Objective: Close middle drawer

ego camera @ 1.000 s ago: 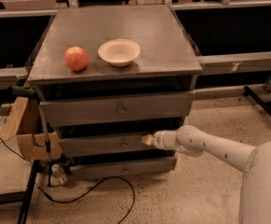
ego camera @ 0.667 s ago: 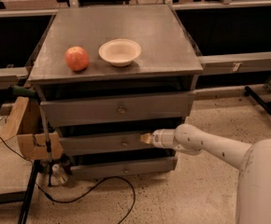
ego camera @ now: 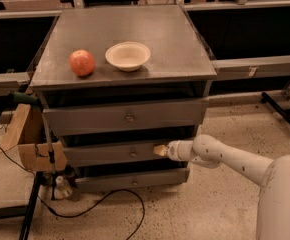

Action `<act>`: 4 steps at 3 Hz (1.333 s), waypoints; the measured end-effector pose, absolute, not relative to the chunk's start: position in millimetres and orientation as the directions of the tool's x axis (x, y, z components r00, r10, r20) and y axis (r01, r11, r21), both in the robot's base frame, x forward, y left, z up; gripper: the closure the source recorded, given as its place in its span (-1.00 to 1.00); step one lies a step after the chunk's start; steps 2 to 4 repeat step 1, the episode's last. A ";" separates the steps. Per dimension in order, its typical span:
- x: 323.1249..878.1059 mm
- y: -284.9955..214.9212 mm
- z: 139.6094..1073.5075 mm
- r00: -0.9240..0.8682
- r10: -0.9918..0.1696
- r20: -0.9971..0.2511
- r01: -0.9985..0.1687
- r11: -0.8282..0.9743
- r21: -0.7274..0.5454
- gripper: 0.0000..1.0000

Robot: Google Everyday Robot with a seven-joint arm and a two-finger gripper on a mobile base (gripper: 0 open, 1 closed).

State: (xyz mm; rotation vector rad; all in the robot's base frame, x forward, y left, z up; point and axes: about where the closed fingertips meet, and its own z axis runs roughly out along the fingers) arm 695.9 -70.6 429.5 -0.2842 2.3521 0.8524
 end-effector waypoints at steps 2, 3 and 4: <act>682.5 -80.9 427.9 -0.795 0.008 -0.607 -0.397 0.749 0.530 1.00; 682.5 -80.9 427.9 -0.795 0.008 -0.607 -0.397 0.749 0.530 1.00; 682.5 -80.9 427.9 -0.795 0.008 -0.607 -0.397 0.749 0.530 1.00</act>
Offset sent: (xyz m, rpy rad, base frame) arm 0.0000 0.0000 0.0000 0.0000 0.0000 0.0000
